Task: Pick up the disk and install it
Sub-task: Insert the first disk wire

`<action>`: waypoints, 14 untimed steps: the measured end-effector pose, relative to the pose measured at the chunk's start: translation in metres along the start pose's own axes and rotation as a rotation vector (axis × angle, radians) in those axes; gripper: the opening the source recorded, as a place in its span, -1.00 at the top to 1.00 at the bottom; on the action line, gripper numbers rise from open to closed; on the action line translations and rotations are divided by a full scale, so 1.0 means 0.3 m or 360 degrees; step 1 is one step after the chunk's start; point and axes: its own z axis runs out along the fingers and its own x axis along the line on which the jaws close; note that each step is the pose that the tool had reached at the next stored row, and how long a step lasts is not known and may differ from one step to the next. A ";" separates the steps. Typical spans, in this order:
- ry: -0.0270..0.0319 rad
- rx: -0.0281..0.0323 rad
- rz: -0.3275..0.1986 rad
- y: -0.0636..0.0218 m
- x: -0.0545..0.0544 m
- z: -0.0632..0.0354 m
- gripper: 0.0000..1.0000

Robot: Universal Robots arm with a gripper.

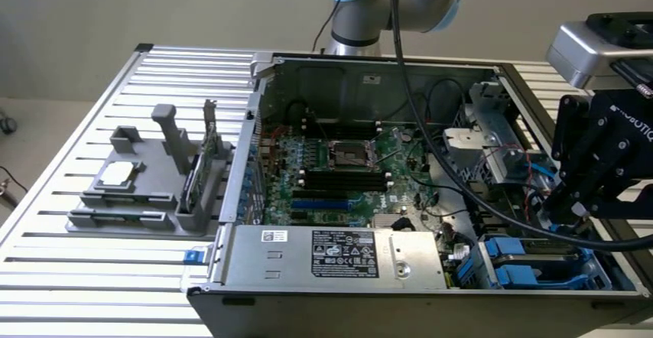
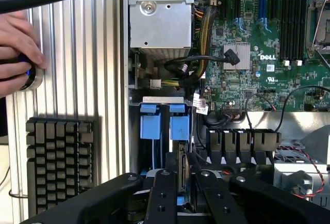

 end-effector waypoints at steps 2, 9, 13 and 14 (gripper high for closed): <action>0.00001 -0.00012 0.0007 0.000 0.000 0.000 0.56; -0.00027 -0.00101 0.0202 0.000 0.000 0.007 0.56; -0.00042 -0.00154 0.0318 0.000 -0.001 0.011 0.56; -0.00046 -0.00166 0.0346 0.000 -0.001 0.013 0.56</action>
